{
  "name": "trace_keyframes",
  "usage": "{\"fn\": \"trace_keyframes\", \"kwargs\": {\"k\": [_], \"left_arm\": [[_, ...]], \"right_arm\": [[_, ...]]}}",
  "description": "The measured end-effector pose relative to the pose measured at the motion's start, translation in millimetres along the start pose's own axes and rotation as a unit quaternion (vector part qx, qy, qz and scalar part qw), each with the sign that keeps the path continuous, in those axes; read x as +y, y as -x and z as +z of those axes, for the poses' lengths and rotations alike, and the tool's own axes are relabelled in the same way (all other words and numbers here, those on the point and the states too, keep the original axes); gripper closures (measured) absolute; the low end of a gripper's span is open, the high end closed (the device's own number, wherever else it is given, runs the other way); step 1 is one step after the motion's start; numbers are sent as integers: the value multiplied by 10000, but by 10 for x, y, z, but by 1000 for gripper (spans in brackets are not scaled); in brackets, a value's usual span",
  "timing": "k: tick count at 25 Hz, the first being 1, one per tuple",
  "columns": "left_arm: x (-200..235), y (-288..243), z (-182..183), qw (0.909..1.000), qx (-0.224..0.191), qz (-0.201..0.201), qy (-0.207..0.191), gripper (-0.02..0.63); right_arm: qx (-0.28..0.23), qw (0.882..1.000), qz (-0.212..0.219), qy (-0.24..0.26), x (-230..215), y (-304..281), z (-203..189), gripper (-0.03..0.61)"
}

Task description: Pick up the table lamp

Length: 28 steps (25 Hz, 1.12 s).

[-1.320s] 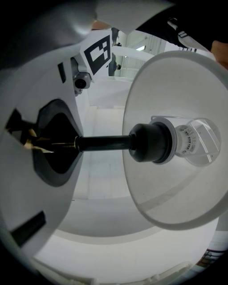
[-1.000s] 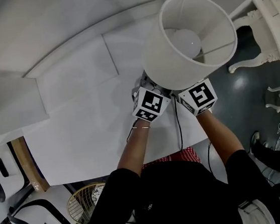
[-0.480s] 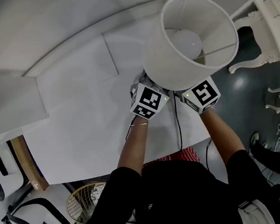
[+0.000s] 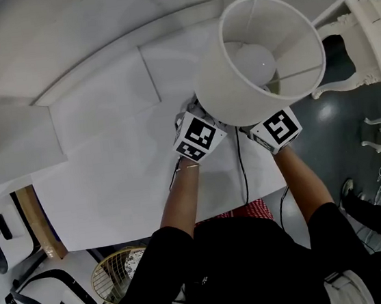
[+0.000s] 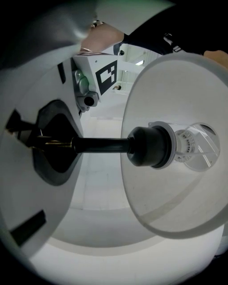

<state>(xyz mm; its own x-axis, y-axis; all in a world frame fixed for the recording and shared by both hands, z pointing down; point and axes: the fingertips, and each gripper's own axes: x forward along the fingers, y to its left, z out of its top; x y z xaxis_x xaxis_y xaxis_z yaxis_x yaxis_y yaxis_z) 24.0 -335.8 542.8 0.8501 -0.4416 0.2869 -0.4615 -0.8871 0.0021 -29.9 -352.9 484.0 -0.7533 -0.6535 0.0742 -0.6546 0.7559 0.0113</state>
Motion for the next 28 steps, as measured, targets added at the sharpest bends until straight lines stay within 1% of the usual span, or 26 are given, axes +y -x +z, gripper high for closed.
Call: {"fn": "trace_keyframes", "kwargs": {"k": [9, 12, 16, 21, 25, 28], "left_arm": [[-75, 16, 24, 10000, 48, -50, 47, 494], [-97, 24, 38, 10000, 68, -29, 10, 494], [-107, 67, 65, 10000, 67, 11, -35, 495], [-134, 119, 138, 10000, 43, 58, -39, 495], [-169, 164, 175, 10000, 23, 78, -14, 495], [-196, 195, 204, 9999, 23, 109, -17, 495]], "right_arm": [[-23, 9999, 65, 89, 57, 52, 24, 535], [-16, 9999, 37, 108, 65, 80, 36, 535], [-110, 9999, 86, -100, 125, 92, 103, 535], [-159, 9999, 37, 40, 119, 117, 164, 535], [-173, 9997, 178, -38, 218, 131, 239, 535], [-179, 9997, 186, 3, 216, 160, 253, 535]]}}
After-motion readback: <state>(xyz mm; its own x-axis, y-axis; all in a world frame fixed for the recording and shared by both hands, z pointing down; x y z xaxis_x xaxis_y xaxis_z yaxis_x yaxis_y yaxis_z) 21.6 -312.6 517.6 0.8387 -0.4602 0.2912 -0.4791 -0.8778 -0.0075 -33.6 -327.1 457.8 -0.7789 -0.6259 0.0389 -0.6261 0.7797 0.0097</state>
